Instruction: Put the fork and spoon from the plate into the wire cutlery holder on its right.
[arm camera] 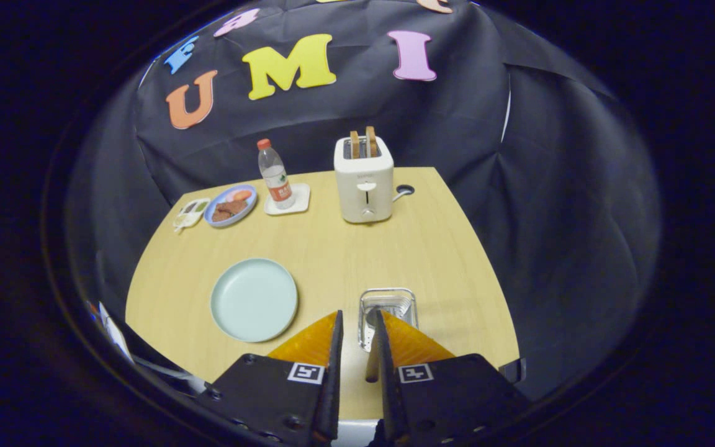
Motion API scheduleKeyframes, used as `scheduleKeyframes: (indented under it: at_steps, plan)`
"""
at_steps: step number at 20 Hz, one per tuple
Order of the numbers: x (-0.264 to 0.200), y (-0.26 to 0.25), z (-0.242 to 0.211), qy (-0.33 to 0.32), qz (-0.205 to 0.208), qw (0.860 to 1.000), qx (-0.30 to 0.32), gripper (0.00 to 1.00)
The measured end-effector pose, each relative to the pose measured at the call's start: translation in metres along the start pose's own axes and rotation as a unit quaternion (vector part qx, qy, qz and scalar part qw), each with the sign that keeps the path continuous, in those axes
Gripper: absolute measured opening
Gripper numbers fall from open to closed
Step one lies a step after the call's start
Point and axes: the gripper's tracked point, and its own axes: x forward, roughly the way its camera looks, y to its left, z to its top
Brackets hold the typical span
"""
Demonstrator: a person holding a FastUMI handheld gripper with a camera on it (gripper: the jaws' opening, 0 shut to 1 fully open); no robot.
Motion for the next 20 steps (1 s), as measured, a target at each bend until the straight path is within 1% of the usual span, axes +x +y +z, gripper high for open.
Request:
scheduleKeyframes:
  at_steps: [1,3,4,5,7,9,10,12,16,19,20]
  plan:
    - [-0.006,0.008,0.009,-0.012,0.005,1.000,0.004,0.30]
    - [-0.018,0.020,0.031,-0.045,0.013,0.999,0.007,0.44]
    - [-0.025,0.031,0.044,-0.066,0.024,0.997,0.004,0.53]
    - [-0.031,0.038,0.054,-0.085,0.030,0.996,0.000,0.59]
    - [-0.048,0.053,0.078,-0.136,0.034,0.990,-0.010,0.71]
    - [-0.063,0.063,0.092,-0.176,0.039,0.983,-0.024,0.82]
    - [-0.067,0.071,0.101,-0.194,0.047,0.979,-0.030,0.91]
    - [-0.091,0.080,0.118,-0.227,0.042,0.972,-0.035,0.98]
    - [-0.144,0.098,0.143,-0.293,0.033,0.954,-0.046,0.98]
    - [-0.178,0.100,0.158,-0.333,0.007,0.942,-0.045,0.98]
    - [-0.191,0.106,0.160,-0.348,0.008,0.936,-0.049,0.98]
